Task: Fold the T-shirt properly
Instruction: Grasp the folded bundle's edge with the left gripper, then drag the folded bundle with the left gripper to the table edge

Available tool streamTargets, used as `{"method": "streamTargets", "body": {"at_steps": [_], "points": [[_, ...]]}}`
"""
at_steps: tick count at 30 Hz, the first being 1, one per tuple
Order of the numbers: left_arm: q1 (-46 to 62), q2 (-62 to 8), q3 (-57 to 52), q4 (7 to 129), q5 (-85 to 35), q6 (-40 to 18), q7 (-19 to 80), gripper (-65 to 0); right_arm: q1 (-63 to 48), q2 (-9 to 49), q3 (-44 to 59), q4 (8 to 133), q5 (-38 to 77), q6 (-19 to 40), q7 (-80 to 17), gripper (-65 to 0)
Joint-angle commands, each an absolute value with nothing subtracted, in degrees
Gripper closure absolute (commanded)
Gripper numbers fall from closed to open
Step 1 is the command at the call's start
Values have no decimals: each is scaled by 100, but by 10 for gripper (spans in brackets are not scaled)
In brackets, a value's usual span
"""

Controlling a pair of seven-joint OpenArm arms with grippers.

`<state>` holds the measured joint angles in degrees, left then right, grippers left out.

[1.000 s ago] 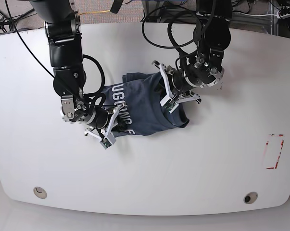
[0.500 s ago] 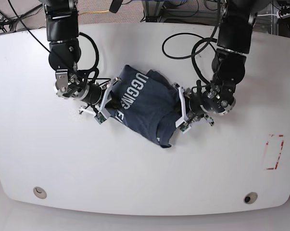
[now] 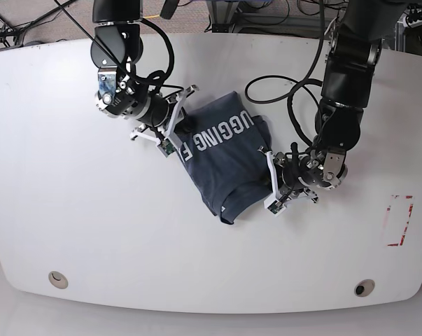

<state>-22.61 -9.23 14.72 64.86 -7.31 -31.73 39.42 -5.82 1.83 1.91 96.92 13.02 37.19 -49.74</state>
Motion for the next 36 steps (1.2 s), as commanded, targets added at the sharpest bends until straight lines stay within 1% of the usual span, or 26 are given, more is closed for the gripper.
{"method": "streamTargets", "body": {"at_steps": [1,8,13,17,19,21,22,24,25,27,29,32,36], "points": [[-2457,-945,1349,6914,-769,-3134,3820,-118,-532,110,-22,9807,1376,3618,-4848,-22],[-2316,-936,919,8075,-769,-3134,3855,-118,-488,-40,-699,9877,1437,3081,-4866,-22],[-1965,-936,910,9015,-743,-3099,3855,-118,-523,4,-664,10466,1429,3011,-5068,-22],[-1604,-901,910,9376,-743,-3064,3829,-119,-488,136,-215,10677,1437,3064,-5288,-22],[-1358,-875,936,9552,-734,-2791,3802,-121,-514,207,40,10703,1437,3073,-5297,-24],[-1147,-716,945,9648,-734,-2264,3741,-126,-523,391,286,10721,1437,3073,-5297,-24],[-1051,-611,945,9648,-734,-1938,3662,-144,-523,470,418,10721,1437,3073,-5297,-24],[-884,-479,998,9648,-734,-1455,3486,-226,-497,611,620,10712,1437,3081,-5297,-24],[-822,-444,1042,9648,-734,-1323,3433,-261,-497,646,681,10721,1437,3099,-5297,-24],[-646,-418,1165,9648,-734,-963,3187,-374,-488,734,875,10703,1437,3292,-5297,-24],[-558,-400,1297,9596,-725,-637,2958,-415,-479,743,1024,10695,1437,3459,-5297,-25],[-462,-215,1631,9393,-699,-48,2695,-425,-479,734,1358,10695,1437,3626,-5297,-25],[-435,154,1842,8936,-110,541,2659,-428,-479,725,1640,10686,1437,3767,-5297,-25]]}}
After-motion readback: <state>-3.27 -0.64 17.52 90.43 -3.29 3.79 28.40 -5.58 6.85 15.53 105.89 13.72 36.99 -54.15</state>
